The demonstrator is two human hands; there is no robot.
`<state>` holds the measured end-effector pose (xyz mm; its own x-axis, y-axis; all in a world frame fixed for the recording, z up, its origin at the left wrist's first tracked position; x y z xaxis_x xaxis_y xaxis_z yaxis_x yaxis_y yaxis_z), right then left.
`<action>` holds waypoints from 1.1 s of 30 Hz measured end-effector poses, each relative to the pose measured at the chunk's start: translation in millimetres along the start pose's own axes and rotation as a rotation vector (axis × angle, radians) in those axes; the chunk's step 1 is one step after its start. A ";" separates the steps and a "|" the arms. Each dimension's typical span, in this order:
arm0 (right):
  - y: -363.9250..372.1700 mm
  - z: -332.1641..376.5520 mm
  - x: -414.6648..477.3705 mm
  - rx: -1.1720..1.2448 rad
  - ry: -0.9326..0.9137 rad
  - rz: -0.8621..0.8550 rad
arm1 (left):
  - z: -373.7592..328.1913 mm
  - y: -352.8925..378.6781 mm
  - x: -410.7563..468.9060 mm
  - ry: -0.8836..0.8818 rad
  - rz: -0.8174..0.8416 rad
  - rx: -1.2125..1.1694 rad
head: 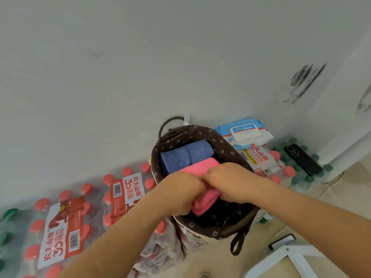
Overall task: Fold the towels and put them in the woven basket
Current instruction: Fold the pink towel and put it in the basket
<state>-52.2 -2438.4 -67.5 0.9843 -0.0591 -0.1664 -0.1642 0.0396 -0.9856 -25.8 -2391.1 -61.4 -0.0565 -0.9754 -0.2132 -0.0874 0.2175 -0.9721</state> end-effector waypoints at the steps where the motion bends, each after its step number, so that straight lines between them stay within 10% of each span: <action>1: 3.3 0.1 0.6 0.001 -0.004 0.011 | 0.8 3.5 1.4 -0.009 0.032 0.003; 8: 6.0 -10.9 -8.5 0.294 0.074 0.223 | 4.1 22.1 1.0 -0.054 0.232 -0.031; 11: -13.6 -24.7 -8.7 0.437 0.165 0.047 | 9.9 6.9 0.3 -0.097 0.115 -0.027; 15: -13.6 -28.7 -7.2 0.210 0.230 -0.022 | 26.9 -2.2 -5.3 -0.224 -0.112 -0.094; 33: 8.6 -6.4 19.2 -0.133 0.022 0.124 | 12.6 23.9 1.9 -0.351 0.127 0.066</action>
<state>-35.2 -2445.6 -79.4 0.9544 -0.0842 -0.2863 -0.2931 -0.0842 -0.9524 -15.5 -2388.2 -86.2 0.2822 -0.8965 -0.3414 -0.0370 0.3454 -0.9377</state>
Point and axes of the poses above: each hand's wrist, its own x-axis towards the middle knuckle, its own y-axis out of the palm, z = x × y, the point moved 9 cm from there along x, towards the middle knuckle, and after that the axes turned 5 degrees about -z, right-handed, at the moved point
